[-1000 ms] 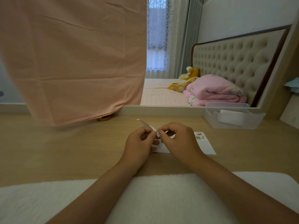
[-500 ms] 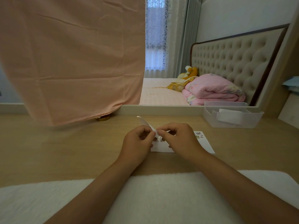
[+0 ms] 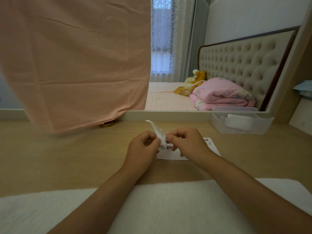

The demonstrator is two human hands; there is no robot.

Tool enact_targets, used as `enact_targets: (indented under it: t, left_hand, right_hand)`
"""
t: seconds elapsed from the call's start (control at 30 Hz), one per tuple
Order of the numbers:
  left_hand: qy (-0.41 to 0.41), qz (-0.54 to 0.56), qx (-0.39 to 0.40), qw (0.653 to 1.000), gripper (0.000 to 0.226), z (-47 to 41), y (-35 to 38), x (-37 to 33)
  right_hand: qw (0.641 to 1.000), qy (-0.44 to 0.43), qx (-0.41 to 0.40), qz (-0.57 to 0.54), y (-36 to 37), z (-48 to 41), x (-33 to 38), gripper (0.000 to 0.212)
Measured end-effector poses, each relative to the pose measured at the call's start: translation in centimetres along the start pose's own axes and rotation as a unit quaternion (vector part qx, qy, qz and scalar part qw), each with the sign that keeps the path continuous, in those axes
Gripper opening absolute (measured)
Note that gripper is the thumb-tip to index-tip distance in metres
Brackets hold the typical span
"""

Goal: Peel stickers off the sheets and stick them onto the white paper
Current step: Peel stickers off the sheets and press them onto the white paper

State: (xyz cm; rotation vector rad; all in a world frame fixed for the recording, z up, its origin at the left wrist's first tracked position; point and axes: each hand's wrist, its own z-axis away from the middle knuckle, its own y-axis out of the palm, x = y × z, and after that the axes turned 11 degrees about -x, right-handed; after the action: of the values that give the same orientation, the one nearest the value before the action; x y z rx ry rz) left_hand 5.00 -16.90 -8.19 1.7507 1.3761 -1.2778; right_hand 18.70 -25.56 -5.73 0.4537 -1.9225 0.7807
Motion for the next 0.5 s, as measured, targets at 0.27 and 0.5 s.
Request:
enact_targets:
  t: [0.27,0.5]
  left_hand:
    - [-0.038,0.047,-0.011,0.998,0.012,0.03,0.35,0.08]
    - [-0.081,0.087,-0.013,0.993,0.014,0.17,0.56,-0.01]
  right_hand:
    - [0.985,0.143,0.016,-0.095,-0.07,-0.01,0.45,0.012]
    - [0.98,0.155,0.019,-0.124,0.29,0.18,0.31,0.012]
